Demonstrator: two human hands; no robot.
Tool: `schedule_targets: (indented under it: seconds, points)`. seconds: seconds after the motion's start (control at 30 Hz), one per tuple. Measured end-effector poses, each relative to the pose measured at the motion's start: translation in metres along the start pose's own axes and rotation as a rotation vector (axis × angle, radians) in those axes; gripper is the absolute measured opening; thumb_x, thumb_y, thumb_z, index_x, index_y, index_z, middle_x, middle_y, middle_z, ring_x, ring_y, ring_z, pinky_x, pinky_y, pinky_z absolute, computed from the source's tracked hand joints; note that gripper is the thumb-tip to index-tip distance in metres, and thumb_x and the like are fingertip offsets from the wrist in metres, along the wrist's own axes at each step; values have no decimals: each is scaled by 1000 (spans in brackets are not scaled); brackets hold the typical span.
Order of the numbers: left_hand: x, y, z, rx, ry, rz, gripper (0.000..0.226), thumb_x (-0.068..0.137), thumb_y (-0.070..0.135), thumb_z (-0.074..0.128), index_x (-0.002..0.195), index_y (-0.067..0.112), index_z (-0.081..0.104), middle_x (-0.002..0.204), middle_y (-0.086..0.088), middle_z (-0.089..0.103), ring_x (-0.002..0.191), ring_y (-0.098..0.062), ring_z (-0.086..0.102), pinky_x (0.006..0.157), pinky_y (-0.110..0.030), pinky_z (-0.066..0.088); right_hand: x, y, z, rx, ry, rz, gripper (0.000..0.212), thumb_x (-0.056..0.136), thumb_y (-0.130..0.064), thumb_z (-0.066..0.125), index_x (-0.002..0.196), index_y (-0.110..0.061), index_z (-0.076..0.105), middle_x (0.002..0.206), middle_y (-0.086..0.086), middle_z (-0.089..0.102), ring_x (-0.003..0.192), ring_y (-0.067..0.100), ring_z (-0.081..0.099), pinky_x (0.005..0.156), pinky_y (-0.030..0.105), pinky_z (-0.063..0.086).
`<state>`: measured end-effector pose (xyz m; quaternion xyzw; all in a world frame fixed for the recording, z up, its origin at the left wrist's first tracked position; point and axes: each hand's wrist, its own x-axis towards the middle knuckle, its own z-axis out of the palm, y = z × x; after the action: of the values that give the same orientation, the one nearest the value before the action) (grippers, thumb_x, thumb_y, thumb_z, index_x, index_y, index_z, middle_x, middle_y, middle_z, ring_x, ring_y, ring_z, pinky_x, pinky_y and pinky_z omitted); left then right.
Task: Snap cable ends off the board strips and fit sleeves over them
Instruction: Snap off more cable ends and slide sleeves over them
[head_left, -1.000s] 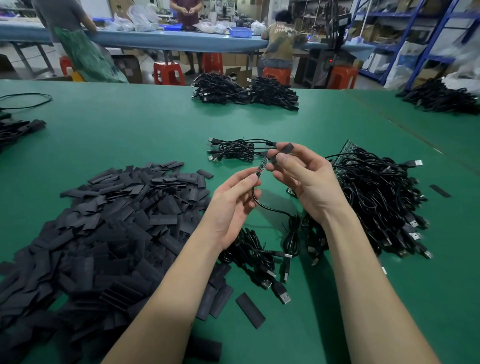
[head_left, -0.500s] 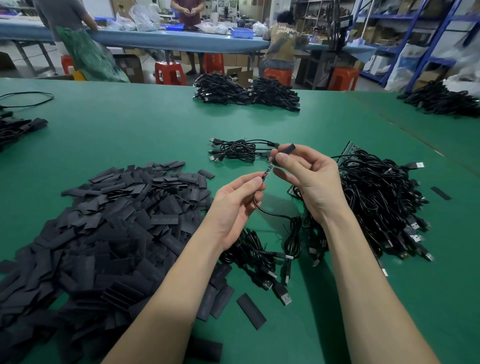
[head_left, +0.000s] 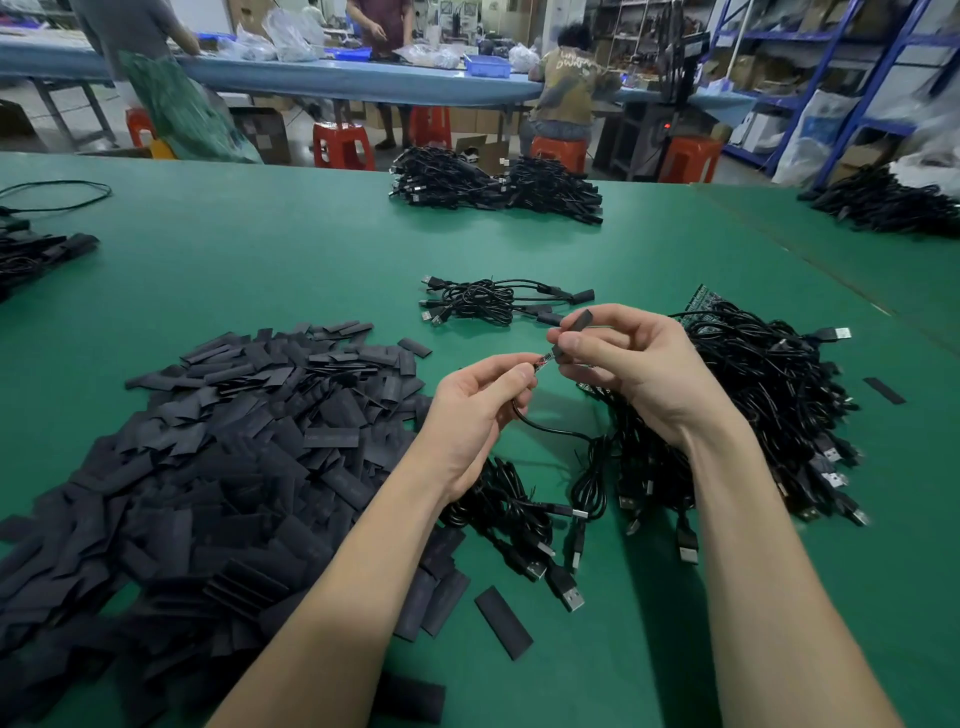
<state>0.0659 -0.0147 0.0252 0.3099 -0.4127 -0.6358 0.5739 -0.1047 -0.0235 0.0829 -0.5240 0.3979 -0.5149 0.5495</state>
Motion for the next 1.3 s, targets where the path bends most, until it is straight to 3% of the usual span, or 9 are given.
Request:
schedule_targets:
  seconds: [0.27, 0.4, 0.53, 0.67, 0.9, 1.0, 1.3]
  points:
    - [2, 0, -2, -32, 15, 0, 25, 96, 0, 59, 90, 13, 79, 74, 1, 65, 64, -7, 55, 62, -17, 47, 1, 12, 4, 59, -27, -18, 23, 72, -10, 78, 94, -7, 70, 98, 15, 77, 85, 19, 72, 78, 27, 59]
    - [1, -1, -1, -8, 6, -1, 14, 96, 0, 60, 101, 7, 71, 74, 1, 67, 64, -8, 54, 63, -18, 47, 2, 6, 2, -3, -30, 51, 37, 60, -24, 87, 91, -8, 73, 95, 22, 75, 79, 21, 71, 75, 25, 58]
    - [-1, 0, -1, -25, 38, 27, 18, 93, 3, 67, 107, 11, 59, 77, -3, 70, 63, -10, 57, 64, -20, 50, 3, 8, 4, 53, -36, 97, 35, 64, -21, 85, 94, -8, 72, 95, 21, 75, 77, 20, 71, 73, 23, 58]
    - [-1, 1, 2, 30, 71, 94, 11, 86, 4, 73, 93, 11, 67, 80, -7, 71, 65, -12, 62, 67, -20, 52, 6, 12, 7, 156, 25, 107, 21, 74, -14, 78, 92, -6, 72, 91, 14, 76, 74, 16, 71, 72, 20, 58]
    - [-2, -1, 2, 96, 88, 150, 17, 84, -2, 74, 82, 14, 80, 75, -5, 74, 64, -11, 65, 66, -20, 55, 6, 12, 4, 96, 40, 98, 19, 76, -20, 79, 88, -6, 75, 93, 14, 76, 71, 14, 70, 71, 20, 58]
    - [-2, -1, 2, 98, 87, 156, 16, 84, -2, 74, 83, 13, 80, 74, -4, 74, 63, -10, 65, 67, -20, 55, 6, 12, 5, 81, -8, 113, 10, 75, -20, 79, 80, -11, 78, 93, 15, 76, 70, 13, 70, 72, 20, 58]
    - [-3, 0, 0, 50, 73, 126, 12, 84, -2, 74, 89, 9, 75, 78, -7, 74, 65, -12, 66, 66, -20, 55, 6, 13, 3, 31, -73, 127, 20, 77, -19, 78, 91, -7, 72, 91, 13, 76, 70, 13, 68, 71, 21, 57]
